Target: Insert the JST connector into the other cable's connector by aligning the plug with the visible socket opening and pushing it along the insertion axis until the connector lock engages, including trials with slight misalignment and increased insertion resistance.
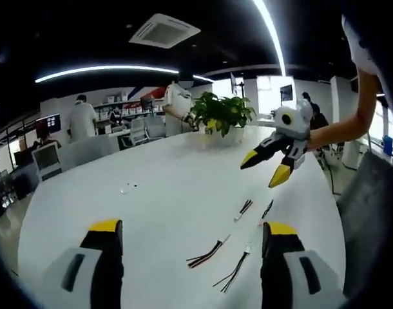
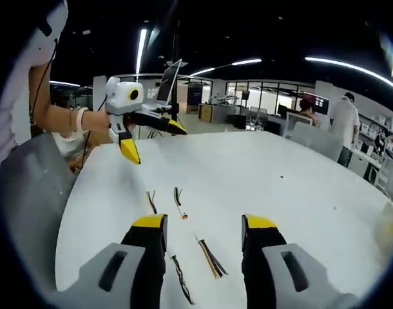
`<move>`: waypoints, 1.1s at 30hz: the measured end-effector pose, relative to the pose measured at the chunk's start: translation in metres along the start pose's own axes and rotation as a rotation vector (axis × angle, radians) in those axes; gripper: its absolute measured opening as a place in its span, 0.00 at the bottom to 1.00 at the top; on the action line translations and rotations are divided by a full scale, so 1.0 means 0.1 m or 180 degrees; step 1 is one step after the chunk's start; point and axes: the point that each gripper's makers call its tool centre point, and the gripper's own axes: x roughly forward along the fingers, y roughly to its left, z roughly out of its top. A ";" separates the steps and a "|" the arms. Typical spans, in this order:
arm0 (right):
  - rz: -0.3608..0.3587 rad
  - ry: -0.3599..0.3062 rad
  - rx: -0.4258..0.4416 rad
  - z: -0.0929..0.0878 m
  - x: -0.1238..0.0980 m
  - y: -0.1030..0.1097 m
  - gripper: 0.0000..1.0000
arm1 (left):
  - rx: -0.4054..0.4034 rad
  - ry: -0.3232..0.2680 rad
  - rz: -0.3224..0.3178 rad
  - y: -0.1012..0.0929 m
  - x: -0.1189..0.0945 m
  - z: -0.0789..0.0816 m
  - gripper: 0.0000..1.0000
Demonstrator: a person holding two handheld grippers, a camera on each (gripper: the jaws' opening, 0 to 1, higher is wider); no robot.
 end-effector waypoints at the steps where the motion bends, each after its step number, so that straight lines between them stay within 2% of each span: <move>1: 0.0008 0.0006 -0.0002 -0.01 0.01 0.00 0.44 | -0.0011 -0.0004 -0.0020 -0.01 0.02 0.00 0.88; 10: 0.0137 -0.0037 0.0018 -0.08 0.12 0.00 0.42 | 0.0036 0.0093 -0.0129 -0.06 0.18 -0.13 0.87; 16: 0.0201 -0.0050 0.0112 -0.14 0.16 -0.01 0.40 | 0.0017 0.0075 -0.0149 -0.03 0.28 -0.17 0.86; 19: 0.0217 -0.0029 0.0122 -0.20 0.20 -0.02 0.38 | -0.0004 0.0093 -0.0182 0.01 0.34 -0.24 0.84; 23: 0.0278 0.0014 0.0219 -0.29 0.25 0.02 0.38 | -0.0045 0.0091 -0.0133 0.05 0.36 -0.27 0.80; 33: 0.0316 0.0029 0.0277 -0.40 0.35 0.08 0.38 | -0.0065 0.0091 -0.0199 0.05 0.38 -0.36 0.76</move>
